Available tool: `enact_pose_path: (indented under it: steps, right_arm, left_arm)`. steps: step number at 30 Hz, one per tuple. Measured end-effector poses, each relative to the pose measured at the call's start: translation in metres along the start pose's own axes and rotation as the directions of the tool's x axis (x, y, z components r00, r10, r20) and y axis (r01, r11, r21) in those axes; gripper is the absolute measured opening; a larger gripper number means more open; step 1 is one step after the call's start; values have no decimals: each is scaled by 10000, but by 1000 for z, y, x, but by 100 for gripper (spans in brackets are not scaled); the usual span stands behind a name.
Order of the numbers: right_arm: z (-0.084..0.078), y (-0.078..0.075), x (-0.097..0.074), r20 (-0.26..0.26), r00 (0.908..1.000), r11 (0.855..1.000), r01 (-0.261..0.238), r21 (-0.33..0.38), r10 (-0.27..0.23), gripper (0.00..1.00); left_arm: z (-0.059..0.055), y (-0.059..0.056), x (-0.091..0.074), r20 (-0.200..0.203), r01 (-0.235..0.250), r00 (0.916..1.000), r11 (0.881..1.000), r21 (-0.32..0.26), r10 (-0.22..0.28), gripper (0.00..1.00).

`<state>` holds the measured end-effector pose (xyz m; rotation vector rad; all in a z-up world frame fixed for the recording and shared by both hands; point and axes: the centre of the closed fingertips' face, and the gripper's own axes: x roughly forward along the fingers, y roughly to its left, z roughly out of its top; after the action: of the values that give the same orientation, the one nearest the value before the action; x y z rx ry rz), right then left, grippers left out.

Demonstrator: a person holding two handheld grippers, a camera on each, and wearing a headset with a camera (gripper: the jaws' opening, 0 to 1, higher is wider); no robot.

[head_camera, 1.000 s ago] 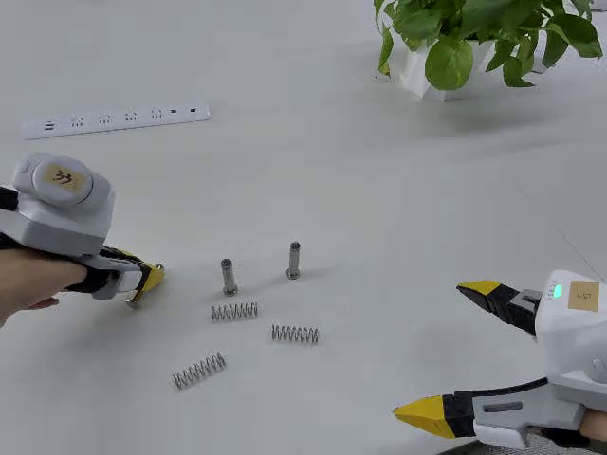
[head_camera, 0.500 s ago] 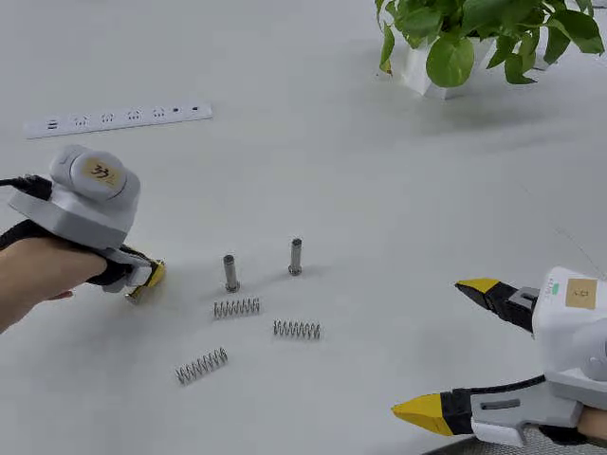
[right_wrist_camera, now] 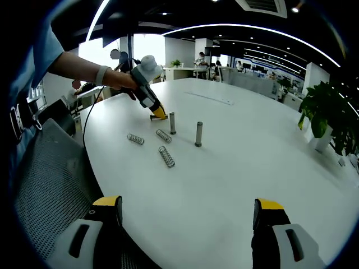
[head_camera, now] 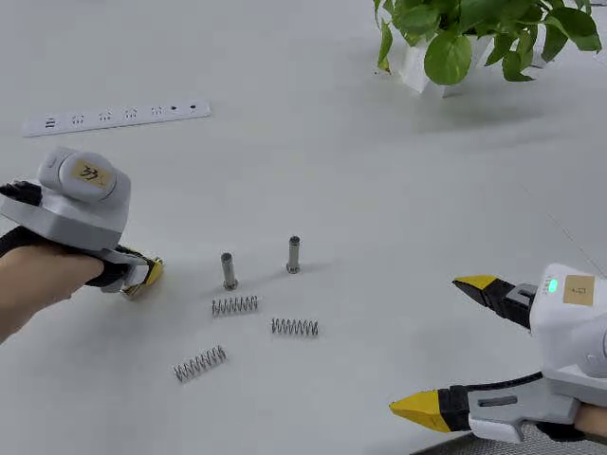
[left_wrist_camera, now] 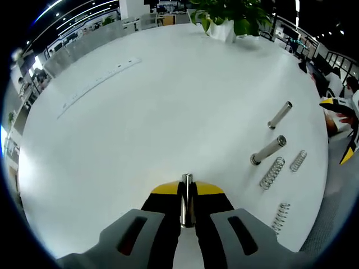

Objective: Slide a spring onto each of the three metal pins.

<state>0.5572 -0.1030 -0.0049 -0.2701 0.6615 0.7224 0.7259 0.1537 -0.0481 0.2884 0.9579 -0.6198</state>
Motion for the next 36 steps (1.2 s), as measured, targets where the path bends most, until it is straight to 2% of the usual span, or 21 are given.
enact_pose_path:
  steps: [6, 12, 24, 36]
  right_arm:
    - [0, 1, 1, -10, 10000, 10000, -23, 5, 23, 97]
    - [1, 3, 3, -24, 10000, 10000, -83, -2, 83, 97]
    - [3, 7, 6, -38, 9997, 9997, -226, -102, 225, 97]
    - [8, 11, 10, 24, 9994, 9992, -354, -208, 354, 97]
  left_arm:
    - [1, -1, -4, 162, 107, 9998, 9999, -110, -105, 4]
    - [7, -5, -13, 536, 315, 9981, 9991, -267, -300, 4]
    - [11, -15, -26, 990, 558, 9936, 9983, -151, -540, 4]
    - [7, -19, -38, 1173, 645, 9911, 9978, -147, -624, 4]
